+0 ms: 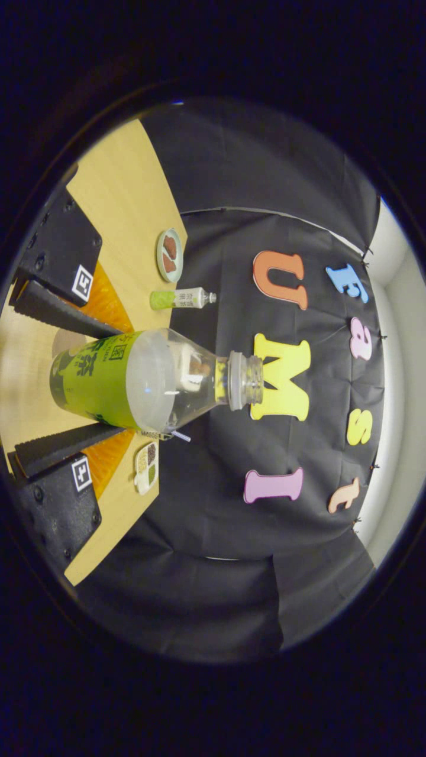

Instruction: Take the bottle from table, then pour the juice into the cup, finally place the bottle on the coaster

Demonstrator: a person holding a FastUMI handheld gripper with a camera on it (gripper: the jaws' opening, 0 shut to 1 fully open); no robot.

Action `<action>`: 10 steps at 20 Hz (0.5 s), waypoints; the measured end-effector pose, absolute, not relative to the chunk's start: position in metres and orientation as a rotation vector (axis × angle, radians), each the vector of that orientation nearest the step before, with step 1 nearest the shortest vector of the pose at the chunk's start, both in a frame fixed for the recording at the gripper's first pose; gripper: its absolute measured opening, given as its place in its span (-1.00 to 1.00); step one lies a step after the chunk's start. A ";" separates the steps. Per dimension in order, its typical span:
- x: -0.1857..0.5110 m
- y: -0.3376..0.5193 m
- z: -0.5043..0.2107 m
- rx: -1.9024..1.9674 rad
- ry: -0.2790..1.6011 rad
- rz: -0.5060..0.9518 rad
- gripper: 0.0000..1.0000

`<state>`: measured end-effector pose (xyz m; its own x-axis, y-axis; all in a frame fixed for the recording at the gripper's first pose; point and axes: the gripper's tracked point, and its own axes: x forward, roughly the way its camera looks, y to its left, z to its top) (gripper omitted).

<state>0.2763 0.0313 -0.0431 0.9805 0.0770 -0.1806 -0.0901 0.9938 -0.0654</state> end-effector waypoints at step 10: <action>0.338 0.044 -0.105 0.050 0.236 0.094 0.61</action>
<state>0.3383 0.0437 -0.1049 0.9680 0.0988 -0.2307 -0.0871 0.9944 0.0602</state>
